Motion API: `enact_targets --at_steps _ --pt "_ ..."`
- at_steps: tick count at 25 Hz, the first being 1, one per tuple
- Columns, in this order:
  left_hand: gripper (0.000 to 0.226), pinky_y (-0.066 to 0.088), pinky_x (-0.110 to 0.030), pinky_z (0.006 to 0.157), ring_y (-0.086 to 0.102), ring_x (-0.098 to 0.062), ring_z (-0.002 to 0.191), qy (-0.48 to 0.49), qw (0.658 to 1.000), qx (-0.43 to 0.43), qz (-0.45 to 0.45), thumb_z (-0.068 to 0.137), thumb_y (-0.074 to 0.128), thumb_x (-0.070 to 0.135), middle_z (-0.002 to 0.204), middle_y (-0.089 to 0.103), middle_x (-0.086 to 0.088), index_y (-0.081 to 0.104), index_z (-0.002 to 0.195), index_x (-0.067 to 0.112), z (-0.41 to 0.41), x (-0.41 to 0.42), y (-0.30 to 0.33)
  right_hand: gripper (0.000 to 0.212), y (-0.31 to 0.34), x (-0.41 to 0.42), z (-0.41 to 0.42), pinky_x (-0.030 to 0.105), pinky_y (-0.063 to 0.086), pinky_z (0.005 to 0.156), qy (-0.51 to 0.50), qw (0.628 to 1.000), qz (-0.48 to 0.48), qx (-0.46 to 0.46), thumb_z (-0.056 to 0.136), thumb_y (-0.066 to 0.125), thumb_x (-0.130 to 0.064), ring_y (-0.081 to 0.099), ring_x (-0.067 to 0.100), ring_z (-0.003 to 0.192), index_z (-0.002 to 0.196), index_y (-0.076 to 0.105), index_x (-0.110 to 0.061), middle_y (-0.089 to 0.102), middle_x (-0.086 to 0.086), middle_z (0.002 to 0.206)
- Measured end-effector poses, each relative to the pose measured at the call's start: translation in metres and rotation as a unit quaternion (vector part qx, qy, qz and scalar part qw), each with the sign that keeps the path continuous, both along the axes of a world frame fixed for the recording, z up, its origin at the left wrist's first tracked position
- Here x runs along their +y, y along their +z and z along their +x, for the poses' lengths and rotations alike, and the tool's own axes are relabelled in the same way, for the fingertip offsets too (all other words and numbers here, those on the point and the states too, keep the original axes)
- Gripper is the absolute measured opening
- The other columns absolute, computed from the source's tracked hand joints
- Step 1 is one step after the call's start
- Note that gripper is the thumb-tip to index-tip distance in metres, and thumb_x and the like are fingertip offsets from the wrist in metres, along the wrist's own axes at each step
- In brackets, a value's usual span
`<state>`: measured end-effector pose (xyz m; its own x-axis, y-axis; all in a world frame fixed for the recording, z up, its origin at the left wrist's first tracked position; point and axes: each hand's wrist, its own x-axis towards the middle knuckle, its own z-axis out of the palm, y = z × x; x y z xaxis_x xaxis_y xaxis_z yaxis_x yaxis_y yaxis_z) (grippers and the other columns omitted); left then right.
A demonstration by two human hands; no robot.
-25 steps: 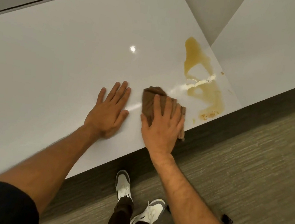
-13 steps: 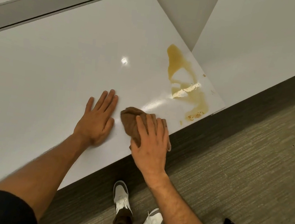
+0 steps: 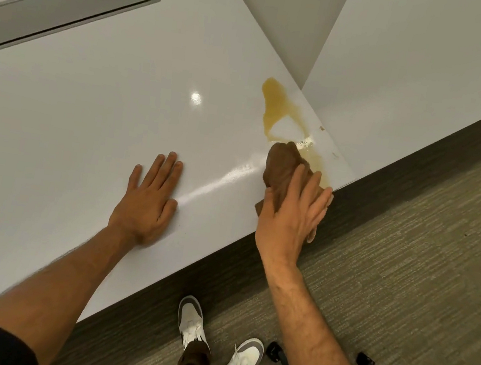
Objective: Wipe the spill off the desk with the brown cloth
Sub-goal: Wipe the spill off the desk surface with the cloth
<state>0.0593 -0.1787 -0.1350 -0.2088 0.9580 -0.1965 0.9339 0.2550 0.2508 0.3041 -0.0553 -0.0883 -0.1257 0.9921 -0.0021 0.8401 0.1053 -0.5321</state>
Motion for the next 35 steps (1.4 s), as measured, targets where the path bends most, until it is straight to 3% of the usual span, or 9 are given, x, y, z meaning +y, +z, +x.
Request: enact_targets --at_steps 2,4,14,19,22,25,30,33,35 --pt "0.072 -0.008 -0.049 0.131 -0.016 -0.015 0.162 0.0 1.0 -0.002 0.002 0.103 0.018 0.042 0.175 -0.016 0.004 -0.009 0.167 0.022 0.0 0.0 0.0 0.076 -0.007 0.005 -0.008 0.065 0.006 0.123 0.021 0.989 -0.079 -0.122 0.103 0.038 -0.054 -0.002 0.049 0.154 0.163 0.008 -0.019 0.003 0.025 0.169" --pt "0.073 -0.007 -0.049 0.131 -0.015 -0.015 0.162 0.0 1.0 -0.004 0.006 0.103 0.019 0.041 0.176 -0.015 0.004 -0.008 0.167 0.022 0.0 -0.001 -0.002 0.081 -0.015 0.007 -0.009 0.064 0.007 0.123 0.057 0.981 -0.079 -0.171 0.102 0.035 -0.059 0.002 0.049 0.154 0.163 0.005 -0.016 0.002 0.028 0.167" --pt "0.072 -0.008 -0.049 0.13 -0.014 -0.016 0.162 -0.001 1.0 0.004 -0.002 0.103 0.021 0.04 0.176 -0.014 0.002 -0.007 0.167 0.021 0.001 0.001 0.0 0.083 -0.029 0.036 -0.022 0.065 0.015 0.121 0.079 0.979 -0.008 -0.185 0.095 0.048 -0.059 0.02 0.046 0.151 0.16 0.021 -0.015 0.021 0.026 0.165" --pt "0.072 -0.016 -0.042 0.129 -0.014 -0.016 0.162 0.0 1.0 0.0 0.001 0.103 0.02 0.039 0.176 -0.015 0.003 -0.008 0.167 0.022 0.001 0.0 0.001 0.07 -0.028 0.066 -0.046 0.059 0.015 0.123 0.084 0.984 0.015 -0.154 0.103 0.041 -0.052 0.022 0.039 0.153 0.159 0.028 -0.013 0.028 0.019 0.165" --pt "0.072 -0.01 -0.047 0.13 -0.013 -0.017 0.162 0.001 1.0 -0.003 0.0 0.103 0.02 0.041 0.176 -0.015 0.002 -0.008 0.167 0.022 0.001 0.001 0.001 0.061 -0.025 0.076 -0.061 0.054 0.016 0.124 0.101 0.989 0.038 -0.097 0.104 0.046 -0.046 0.03 0.032 0.151 0.154 0.04 -0.012 0.04 0.013 0.16" --pt "0.073 -0.009 -0.049 0.13 -0.012 -0.019 0.163 0.0 1.0 -0.001 -0.009 0.103 0.018 0.043 0.176 -0.014 0.0 -0.008 0.167 0.02 0.002 0.001 0.003 0.053 -0.022 0.047 -0.084 0.055 0.02 0.123 0.187 0.981 0.043 -0.013 0.101 0.055 -0.039 0.039 0.033 0.146 0.145 0.051 -0.01 0.052 0.013 0.152" --pt "0.07 -0.014 -0.048 0.129 -0.01 -0.021 0.163 -0.001 1.0 0.002 -0.016 0.103 0.013 0.046 0.174 -0.009 -0.003 -0.001 0.166 0.019 0.003 0.005 0.004 0.047 -0.033 -0.009 -0.101 0.05 0.026 0.124 0.276 0.956 0.057 0.08 0.098 0.049 -0.041 0.05 0.031 0.14 0.133 0.061 -0.011 0.062 0.01 0.141" --pt "0.069 -0.015 -0.048 0.129 -0.011 -0.02 0.163 -0.004 1.0 0.004 -0.014 0.104 0.015 0.044 0.175 -0.004 -0.003 0.003 0.167 0.02 0.003 0.005 0.005 0.045 -0.029 -0.01 -0.091 0.047 0.027 0.125 0.305 0.946 0.019 0.108 0.099 0.055 -0.04 0.053 0.028 0.136 0.132 0.062 -0.011 0.065 0.01 0.136" --pt "0.069 -0.015 -0.047 0.129 -0.012 -0.019 0.163 -0.004 1.0 0.008 -0.016 0.103 0.016 0.044 0.176 -0.001 -0.004 0.005 0.168 0.02 0.002 0.004 0.005 0.034 -0.017 -0.003 -0.081 0.045 0.041 0.115 0.294 0.94 -0.045 0.167 0.097 0.06 -0.039 0.061 0.018 0.119 0.125 0.064 -0.018 0.07 0.002 0.121"
